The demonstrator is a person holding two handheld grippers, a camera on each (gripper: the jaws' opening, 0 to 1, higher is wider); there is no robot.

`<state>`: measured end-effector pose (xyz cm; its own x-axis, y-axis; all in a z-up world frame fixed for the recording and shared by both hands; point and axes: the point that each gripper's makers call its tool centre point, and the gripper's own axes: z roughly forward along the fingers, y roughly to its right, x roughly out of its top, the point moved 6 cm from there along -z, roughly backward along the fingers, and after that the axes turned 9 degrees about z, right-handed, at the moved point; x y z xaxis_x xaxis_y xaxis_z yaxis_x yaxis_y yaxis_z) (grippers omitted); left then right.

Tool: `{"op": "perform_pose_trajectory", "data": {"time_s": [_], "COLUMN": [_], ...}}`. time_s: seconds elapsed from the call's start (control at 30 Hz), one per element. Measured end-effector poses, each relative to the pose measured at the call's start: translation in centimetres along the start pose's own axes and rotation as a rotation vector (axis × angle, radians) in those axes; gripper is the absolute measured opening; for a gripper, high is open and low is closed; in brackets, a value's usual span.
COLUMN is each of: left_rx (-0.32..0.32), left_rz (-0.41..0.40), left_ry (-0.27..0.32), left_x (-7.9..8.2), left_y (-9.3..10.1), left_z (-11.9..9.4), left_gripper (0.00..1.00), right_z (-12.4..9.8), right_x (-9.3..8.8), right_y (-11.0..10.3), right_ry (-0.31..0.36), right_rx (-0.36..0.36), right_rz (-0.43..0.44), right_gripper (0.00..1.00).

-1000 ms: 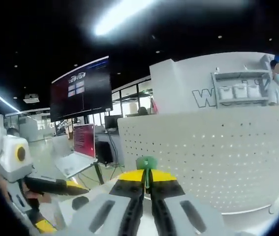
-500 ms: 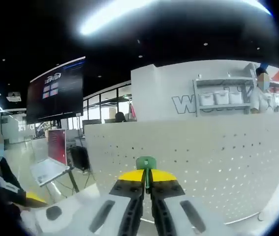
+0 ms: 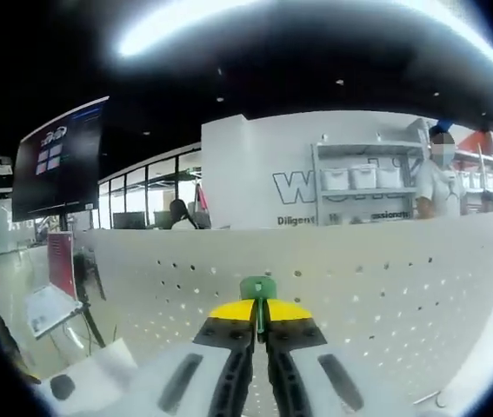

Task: Insert the hook assembly into the mounting plate slot until the hook locks in place.

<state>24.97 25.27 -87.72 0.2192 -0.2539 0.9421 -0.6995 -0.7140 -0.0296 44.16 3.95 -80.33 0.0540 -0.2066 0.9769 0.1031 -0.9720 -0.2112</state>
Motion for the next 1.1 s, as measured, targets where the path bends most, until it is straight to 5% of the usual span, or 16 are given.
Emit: {"op": "perform_pose_trajectory", "data": {"time_s": [1.1], "left_rx": [0.008], "left_rz": [-0.073], "left_ry": [-0.027], "left_x": [-1.3], "left_y": [-0.8], "left_z": [-0.2], "left_gripper": [0.9], "right_z": [1.3], "right_x": [0.2], "right_y": [-0.3], "right_ry": [-0.025], "right_rx": [-0.074], "right_rz": [0.022], "right_gripper": [0.01]}}
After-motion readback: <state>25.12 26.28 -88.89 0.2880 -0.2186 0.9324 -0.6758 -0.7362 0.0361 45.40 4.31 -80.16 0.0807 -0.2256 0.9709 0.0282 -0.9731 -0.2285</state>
